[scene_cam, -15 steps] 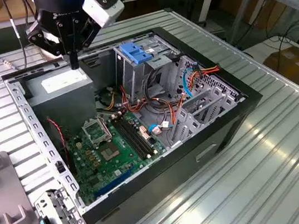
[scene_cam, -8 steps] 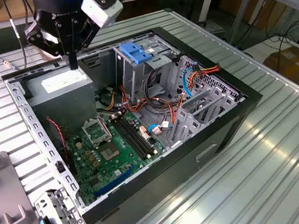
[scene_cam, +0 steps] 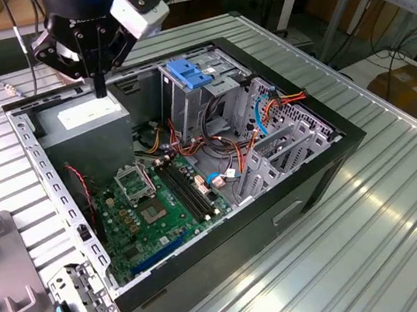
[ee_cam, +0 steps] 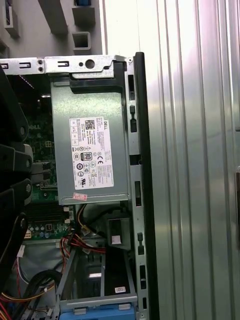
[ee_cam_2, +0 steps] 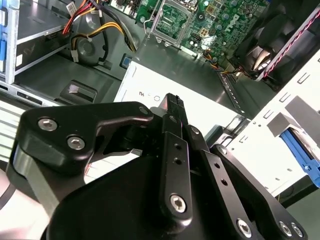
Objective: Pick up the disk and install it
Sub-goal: 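Reach for the disk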
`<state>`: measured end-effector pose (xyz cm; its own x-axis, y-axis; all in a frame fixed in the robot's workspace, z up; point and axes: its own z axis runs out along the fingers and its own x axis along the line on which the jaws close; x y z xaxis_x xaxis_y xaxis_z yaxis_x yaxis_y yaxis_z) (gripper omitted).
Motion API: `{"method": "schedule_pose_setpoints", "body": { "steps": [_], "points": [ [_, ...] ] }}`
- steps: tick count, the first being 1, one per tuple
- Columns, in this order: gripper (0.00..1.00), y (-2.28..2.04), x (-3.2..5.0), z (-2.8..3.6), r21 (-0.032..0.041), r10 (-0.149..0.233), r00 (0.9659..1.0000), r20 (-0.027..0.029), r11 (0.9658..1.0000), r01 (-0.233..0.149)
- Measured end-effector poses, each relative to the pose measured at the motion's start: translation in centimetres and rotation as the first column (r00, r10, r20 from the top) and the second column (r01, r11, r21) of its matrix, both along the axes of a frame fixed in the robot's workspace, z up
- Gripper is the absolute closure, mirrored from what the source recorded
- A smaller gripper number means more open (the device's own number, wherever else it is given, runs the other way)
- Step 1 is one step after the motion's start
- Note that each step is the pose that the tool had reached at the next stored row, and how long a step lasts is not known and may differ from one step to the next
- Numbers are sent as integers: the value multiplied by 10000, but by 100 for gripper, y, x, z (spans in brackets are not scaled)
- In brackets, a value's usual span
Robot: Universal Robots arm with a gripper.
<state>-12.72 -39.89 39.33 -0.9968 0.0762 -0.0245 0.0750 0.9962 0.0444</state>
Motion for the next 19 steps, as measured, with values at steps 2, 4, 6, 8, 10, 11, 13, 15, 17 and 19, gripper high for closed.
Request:
{"method": "schedule_pose_setpoints", "body": {
  "steps": [2,4,6,8,10,11,13,15,17,19],
  "points": [
    [89,0,-8,0,0,0,10000,0,10000,0],
    [89,0,-16,0,0,0,10000,0,10000,0],
    [89,0,-24,0,0,0,10000,0,10000,0],
    [89,0,-32,0,0,0,10000,0,10000,0],
    [89,0,-41,0,0,0,10000,0,10000,0],
    [89,0,-44,0,0,0,10000,0,10000,0],
    [89,0,-52,0,-1,0,10000,-1,10000,0],
    [89,0,-58,0,-1,-1,10000,-1,10000,1],
    [89,0,-66,0,0,-1,10000,-1,10000,1],
    [89,0,-75,0,0,-1,10000,-1,10000,1]
  ]
}}
